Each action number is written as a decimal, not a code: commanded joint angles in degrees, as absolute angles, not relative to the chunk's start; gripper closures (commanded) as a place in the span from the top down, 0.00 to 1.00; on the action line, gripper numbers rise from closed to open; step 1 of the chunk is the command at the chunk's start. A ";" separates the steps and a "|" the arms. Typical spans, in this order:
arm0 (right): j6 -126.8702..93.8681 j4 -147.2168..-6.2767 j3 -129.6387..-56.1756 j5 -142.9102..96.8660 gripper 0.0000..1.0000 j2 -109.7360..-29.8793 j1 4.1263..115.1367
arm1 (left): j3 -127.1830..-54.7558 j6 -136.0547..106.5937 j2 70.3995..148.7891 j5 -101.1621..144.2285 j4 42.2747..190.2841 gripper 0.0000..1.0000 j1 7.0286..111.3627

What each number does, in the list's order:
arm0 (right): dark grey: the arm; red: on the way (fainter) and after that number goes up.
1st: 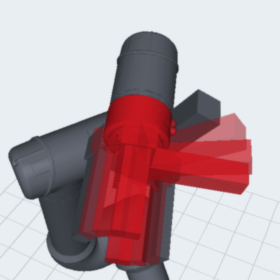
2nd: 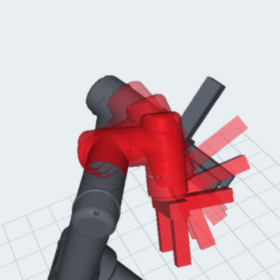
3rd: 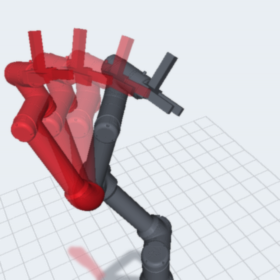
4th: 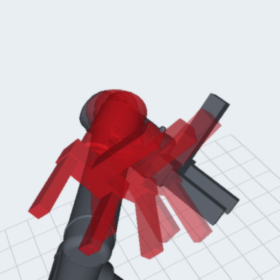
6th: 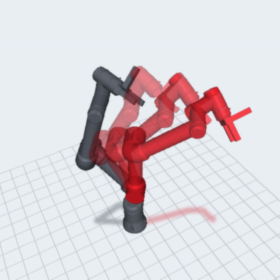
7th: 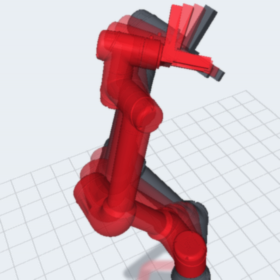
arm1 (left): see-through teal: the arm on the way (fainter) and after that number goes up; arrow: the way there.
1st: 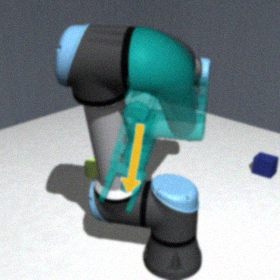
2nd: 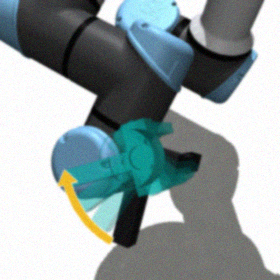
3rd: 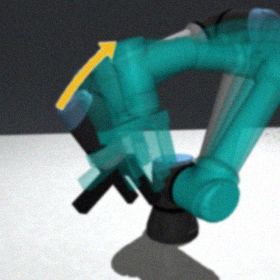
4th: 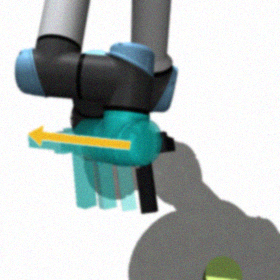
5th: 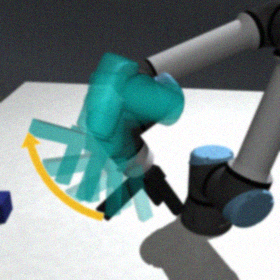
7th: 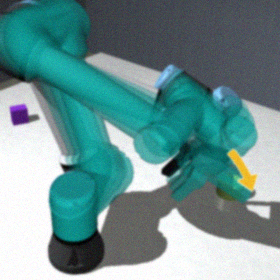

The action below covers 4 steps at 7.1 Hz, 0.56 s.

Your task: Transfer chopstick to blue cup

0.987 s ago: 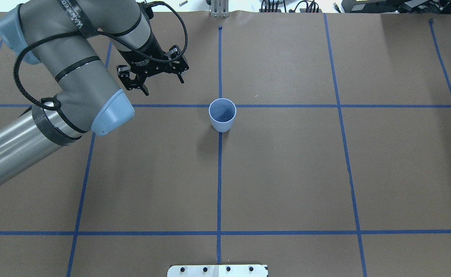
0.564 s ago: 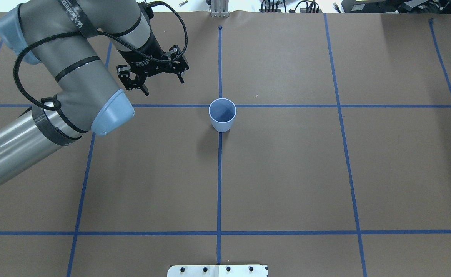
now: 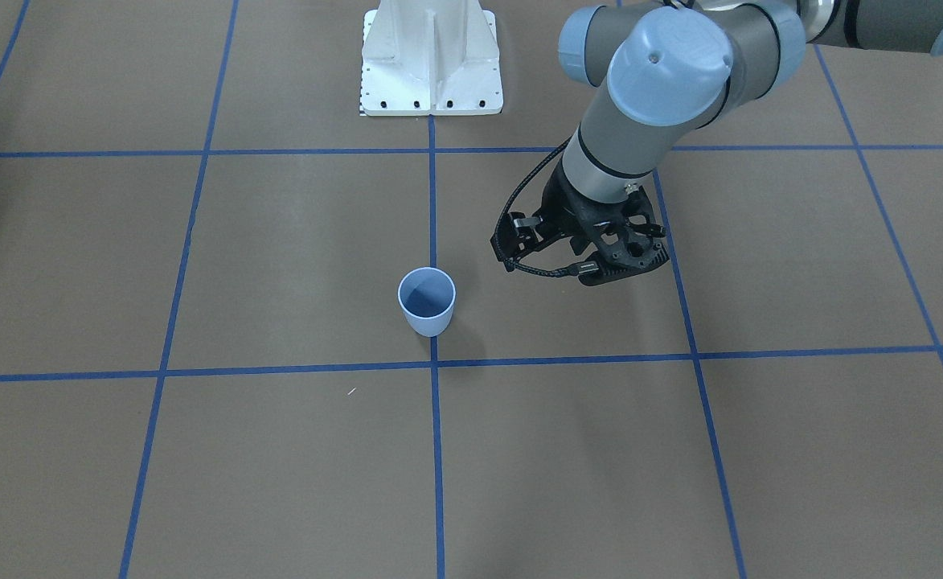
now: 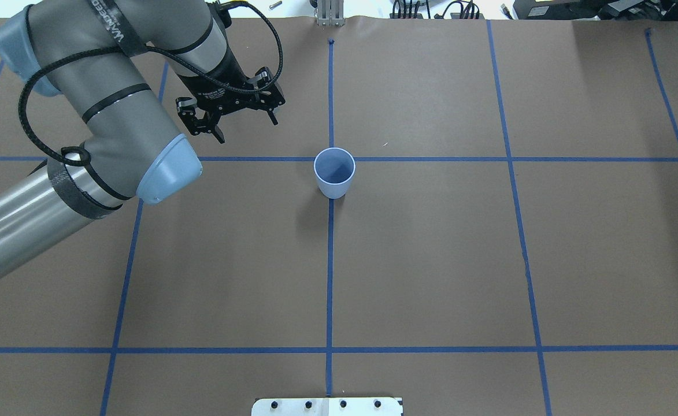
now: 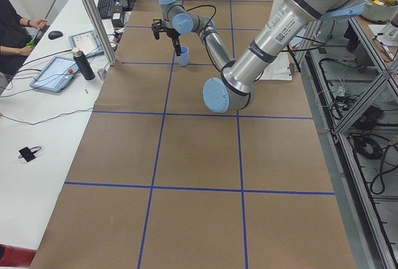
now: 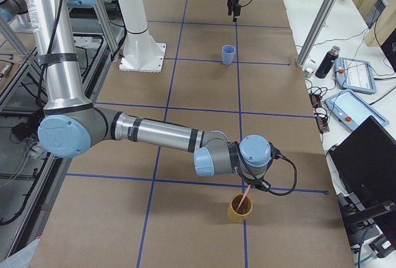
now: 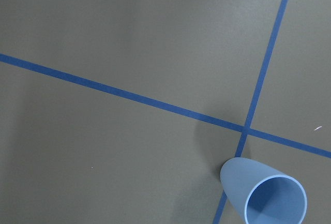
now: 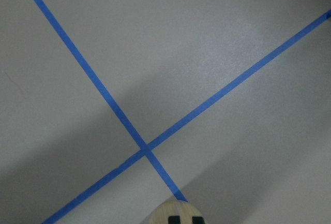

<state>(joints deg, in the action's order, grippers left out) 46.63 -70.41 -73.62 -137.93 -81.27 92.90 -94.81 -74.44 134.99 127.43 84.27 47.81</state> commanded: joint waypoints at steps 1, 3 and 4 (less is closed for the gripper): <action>46.32 -70.40 -75.92 -138.25 0.00 -81.74 93.42 | -95.01 -74.44 135.00 127.44 84.20 0.99 47.81; 46.23 -71.27 -79.43 -139.57 0.00 -81.74 97.89 | -95.01 -74.44 135.09 127.62 84.20 0.99 47.81; 46.06 -71.37 -80.41 -140.01 0.00 -81.74 99.91 | -95.01 -74.44 135.00 127.70 84.20 0.99 47.81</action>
